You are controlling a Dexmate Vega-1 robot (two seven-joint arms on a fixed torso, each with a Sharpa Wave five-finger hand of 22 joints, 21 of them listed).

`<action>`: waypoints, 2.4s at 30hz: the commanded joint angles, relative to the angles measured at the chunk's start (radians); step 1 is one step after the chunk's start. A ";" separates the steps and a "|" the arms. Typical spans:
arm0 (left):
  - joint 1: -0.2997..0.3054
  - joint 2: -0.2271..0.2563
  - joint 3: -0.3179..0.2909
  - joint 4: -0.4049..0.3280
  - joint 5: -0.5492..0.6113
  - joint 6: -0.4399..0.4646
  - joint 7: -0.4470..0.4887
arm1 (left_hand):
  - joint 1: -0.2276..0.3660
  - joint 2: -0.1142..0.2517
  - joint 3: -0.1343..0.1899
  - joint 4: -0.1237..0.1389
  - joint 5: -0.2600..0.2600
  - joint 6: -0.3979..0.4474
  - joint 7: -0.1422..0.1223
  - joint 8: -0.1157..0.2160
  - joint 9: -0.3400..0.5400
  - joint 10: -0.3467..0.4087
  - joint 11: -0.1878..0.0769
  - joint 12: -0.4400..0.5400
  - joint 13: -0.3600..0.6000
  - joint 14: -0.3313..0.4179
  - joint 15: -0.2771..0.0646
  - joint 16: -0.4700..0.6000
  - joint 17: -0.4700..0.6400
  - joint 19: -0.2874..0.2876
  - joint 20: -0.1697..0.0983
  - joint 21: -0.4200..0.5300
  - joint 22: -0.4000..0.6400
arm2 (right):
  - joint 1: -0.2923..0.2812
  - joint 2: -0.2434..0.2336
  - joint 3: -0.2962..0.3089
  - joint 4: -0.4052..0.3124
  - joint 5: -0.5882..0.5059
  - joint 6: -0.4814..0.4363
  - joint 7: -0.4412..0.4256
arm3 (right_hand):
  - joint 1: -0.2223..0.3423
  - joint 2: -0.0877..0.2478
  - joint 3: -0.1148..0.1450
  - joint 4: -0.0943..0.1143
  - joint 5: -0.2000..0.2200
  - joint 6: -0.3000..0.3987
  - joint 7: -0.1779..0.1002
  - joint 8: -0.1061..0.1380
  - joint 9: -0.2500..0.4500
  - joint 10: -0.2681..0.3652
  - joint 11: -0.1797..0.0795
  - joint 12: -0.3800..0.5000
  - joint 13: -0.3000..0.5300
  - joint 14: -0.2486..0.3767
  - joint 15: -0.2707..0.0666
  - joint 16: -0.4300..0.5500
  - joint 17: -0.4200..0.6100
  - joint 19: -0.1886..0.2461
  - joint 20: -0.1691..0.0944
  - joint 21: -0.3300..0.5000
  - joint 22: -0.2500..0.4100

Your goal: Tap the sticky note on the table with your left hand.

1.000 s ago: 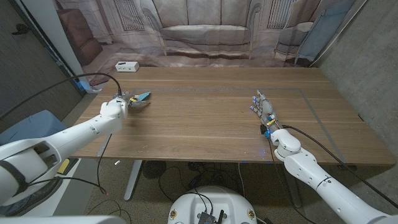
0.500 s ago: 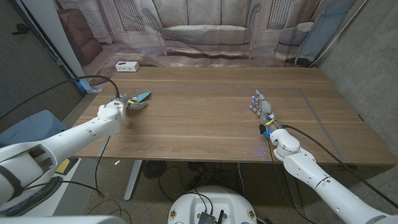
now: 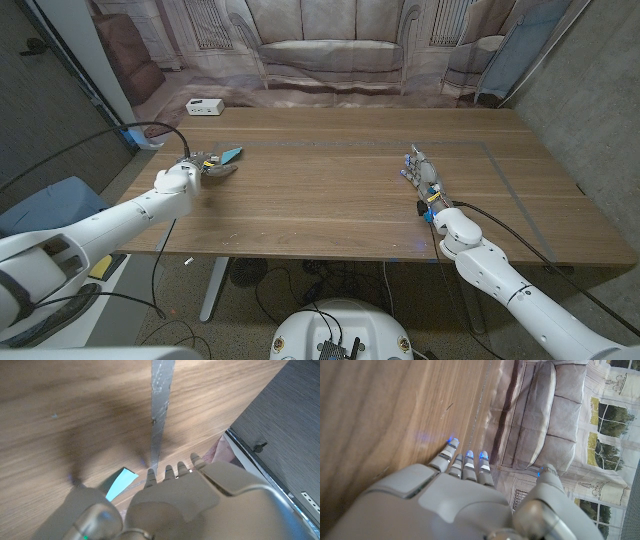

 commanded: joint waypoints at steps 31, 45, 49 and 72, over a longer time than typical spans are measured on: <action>0.117 0.079 -0.118 -0.178 -0.036 0.034 0.115 | 0.020 0.007 -0.011 -0.005 -0.005 -0.072 0.005 0.015 -0.001 -0.139 -0.001 0.013 0.006 -0.177 0.013 0.011 0.001 -0.252 0.010 0.009 0.002 | -0.028 0.007 0.002 -0.017 -0.011 0.032 -0.010 | 0.001 0.005 -0.006 0.000 0.003 0.007 -0.007 0.005 0.004 0.000 -0.002 0.001 0.004 0.000 0.012 0.001 -0.001 0.006 0.008 -0.001 0.005; 0.155 0.102 -0.158 -0.246 -0.043 0.052 0.152 | 0.024 0.011 -0.011 -0.007 -0.008 -0.071 0.015 0.023 -0.001 -0.139 -0.002 0.013 0.007 -0.169 0.013 0.011 0.001 -0.250 0.014 0.008 0.002 | -0.038 0.003 0.007 -0.024 -0.017 0.048 -0.010 | 0.002 0.006 -0.006 0.000 0.003 0.009 -0.007 0.006 0.004 0.002 -0.002 0.001 0.004 0.000 0.009 0.001 -0.002 0.008 0.005 -0.001 0.005; 0.165 0.106 -0.170 -0.264 -0.045 0.060 0.163 | 0.026 0.011 -0.011 -0.008 -0.008 -0.066 0.019 0.025 -0.001 -0.137 0.001 0.013 0.007 -0.167 0.012 0.012 0.001 -0.249 0.014 0.009 0.002 | -0.041 0.001 0.009 -0.027 -0.018 0.051 -0.010 | 0.002 0.006 -0.006 0.000 0.003 0.009 -0.007 0.006 0.004 0.002 -0.003 0.001 0.004 0.000 0.009 0.001 -0.002 0.007 0.005 -0.001 0.005; 0.254 0.135 -0.279 -0.382 -0.121 0.057 0.265 | 0.044 0.012 -0.017 -0.018 -0.023 -0.026 0.063 0.041 -0.002 -0.037 0.008 0.045 0.005 -0.068 -0.003 0.032 -0.001 -0.162 0.027 0.032 -0.001 | -0.050 -0.004 0.018 -0.038 -0.025 0.071 -0.008 | 0.003 0.007 -0.007 0.000 0.003 0.009 -0.006 0.005 0.004 0.003 -0.001 0.002 0.004 0.002 0.008 0.001 -0.002 0.010 0.006 -0.001 0.005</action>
